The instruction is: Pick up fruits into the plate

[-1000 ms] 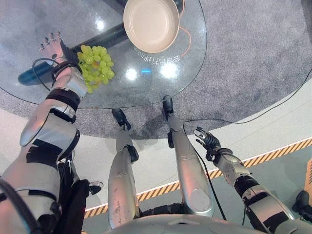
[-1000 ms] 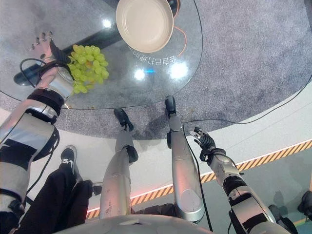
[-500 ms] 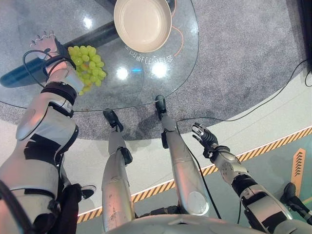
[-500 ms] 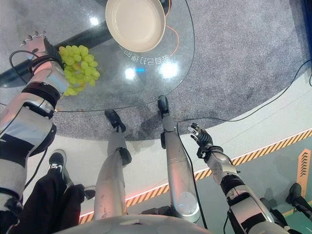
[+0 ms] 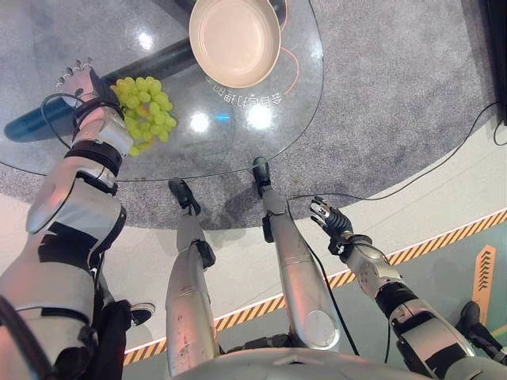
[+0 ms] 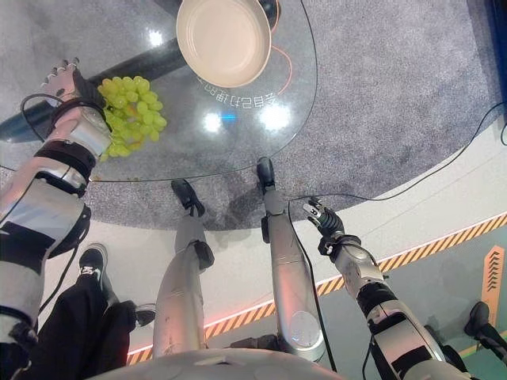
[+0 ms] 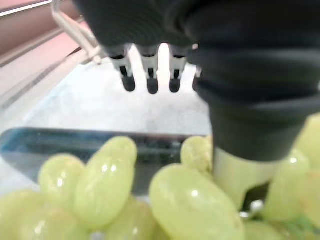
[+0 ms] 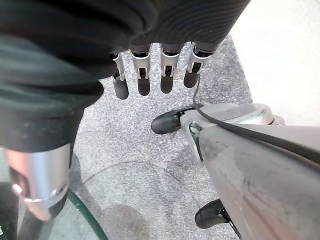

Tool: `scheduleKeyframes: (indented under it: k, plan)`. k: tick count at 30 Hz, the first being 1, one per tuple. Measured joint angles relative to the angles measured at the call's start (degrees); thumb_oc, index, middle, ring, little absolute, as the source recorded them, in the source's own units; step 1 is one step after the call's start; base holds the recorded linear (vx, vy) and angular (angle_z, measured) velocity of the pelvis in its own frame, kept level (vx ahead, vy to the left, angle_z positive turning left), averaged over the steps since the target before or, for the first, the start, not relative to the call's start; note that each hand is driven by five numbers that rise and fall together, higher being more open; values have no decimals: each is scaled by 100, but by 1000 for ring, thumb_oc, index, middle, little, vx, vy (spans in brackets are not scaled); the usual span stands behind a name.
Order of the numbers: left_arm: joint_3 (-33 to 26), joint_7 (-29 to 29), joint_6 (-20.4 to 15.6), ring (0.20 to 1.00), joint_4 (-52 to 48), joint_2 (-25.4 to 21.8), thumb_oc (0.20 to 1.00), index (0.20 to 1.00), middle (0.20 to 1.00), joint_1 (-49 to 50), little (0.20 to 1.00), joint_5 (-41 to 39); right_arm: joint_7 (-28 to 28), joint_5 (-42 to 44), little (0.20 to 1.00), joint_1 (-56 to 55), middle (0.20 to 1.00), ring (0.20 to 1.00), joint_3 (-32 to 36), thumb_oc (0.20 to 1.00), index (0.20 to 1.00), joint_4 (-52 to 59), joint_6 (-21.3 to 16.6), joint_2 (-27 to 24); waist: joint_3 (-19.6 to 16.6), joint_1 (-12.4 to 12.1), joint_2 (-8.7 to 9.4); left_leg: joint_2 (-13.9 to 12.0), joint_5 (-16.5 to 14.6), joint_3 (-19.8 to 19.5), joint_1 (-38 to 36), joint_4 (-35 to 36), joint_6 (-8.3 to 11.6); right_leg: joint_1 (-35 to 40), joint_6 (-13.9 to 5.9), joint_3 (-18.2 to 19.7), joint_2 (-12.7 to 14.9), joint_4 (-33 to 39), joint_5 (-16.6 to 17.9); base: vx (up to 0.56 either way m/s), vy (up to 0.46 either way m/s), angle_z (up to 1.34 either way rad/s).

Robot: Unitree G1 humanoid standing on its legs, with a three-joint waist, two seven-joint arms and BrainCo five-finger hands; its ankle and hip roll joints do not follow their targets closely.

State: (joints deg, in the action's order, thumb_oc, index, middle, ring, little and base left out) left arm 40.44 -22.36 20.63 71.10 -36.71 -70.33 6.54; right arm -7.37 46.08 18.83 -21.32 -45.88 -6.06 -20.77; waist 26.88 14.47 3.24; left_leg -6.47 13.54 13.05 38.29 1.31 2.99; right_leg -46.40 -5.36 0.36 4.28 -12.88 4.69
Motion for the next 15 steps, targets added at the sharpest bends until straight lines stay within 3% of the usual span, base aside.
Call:
scheduleKeyframes:
  k: [11, 15]
  plan:
    - [-209, 5, -86, 1000, -694, -1, 1000, 1000, 1000, 904, 1000, -40, 71, -3, 1000, -48, 1000, 1000, 22, 1000, 1000, -45, 10, 13, 18, -144, -32, 12, 24, -16, -479, 106, 7, 471, -11, -32, 13, 95, -10, -2, 10, 0]
    - [-273, 8, -102, 1000, -907, -11, 1000, 1000, 1000, 1018, 1000, -39, 79, -3, 1000, -51, 1000, 1000, 39, 1000, 1000, -99, 24, 9, 79, -222, -136, 14, 42, -95, -574, 111, 16, 613, -16, -98, 21, 109, -16, 3, 8, 6]
